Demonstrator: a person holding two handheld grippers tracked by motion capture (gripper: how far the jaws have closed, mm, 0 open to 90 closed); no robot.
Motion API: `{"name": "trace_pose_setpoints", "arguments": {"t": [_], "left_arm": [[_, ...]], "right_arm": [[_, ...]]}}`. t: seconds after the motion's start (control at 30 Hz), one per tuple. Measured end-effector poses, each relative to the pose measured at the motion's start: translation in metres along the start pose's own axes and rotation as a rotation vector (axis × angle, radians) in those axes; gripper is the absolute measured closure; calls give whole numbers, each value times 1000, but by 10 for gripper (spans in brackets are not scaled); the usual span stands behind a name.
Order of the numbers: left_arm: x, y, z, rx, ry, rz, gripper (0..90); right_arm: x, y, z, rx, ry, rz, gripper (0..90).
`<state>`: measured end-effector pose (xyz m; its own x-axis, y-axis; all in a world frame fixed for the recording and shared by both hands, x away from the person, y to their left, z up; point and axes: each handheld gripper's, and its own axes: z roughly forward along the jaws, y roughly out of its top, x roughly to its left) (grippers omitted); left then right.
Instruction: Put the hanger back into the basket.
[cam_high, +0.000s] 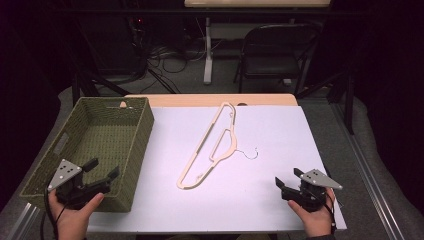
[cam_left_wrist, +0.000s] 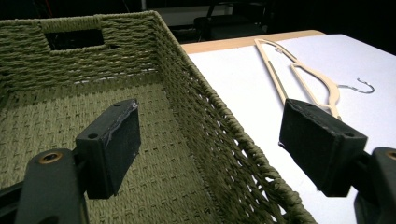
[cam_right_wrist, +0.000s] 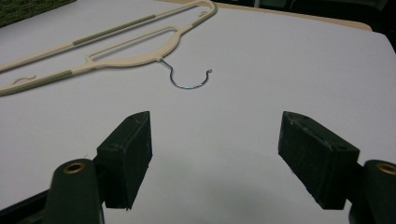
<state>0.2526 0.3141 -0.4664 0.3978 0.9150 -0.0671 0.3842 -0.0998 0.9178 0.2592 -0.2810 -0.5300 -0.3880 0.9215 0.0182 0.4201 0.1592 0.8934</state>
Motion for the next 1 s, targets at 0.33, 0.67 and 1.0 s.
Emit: {"name": "trace_pose_setpoints", "arguments": {"t": [0.33, 0.67, 1.0], "left_arm": [[-2, 0, 1, 9, -8, 4, 206], [-21, 10, 5, 22, -39, 39, 213], [-35, 12, 15, 62, -70, 66, 224]], "right_arm": [[2, 1, 0, -1, 11, -12, 271], [3, 1, 1, -5, 20, -20, 286], [3, 1, 1, -6, 22, -10, 288]]}}
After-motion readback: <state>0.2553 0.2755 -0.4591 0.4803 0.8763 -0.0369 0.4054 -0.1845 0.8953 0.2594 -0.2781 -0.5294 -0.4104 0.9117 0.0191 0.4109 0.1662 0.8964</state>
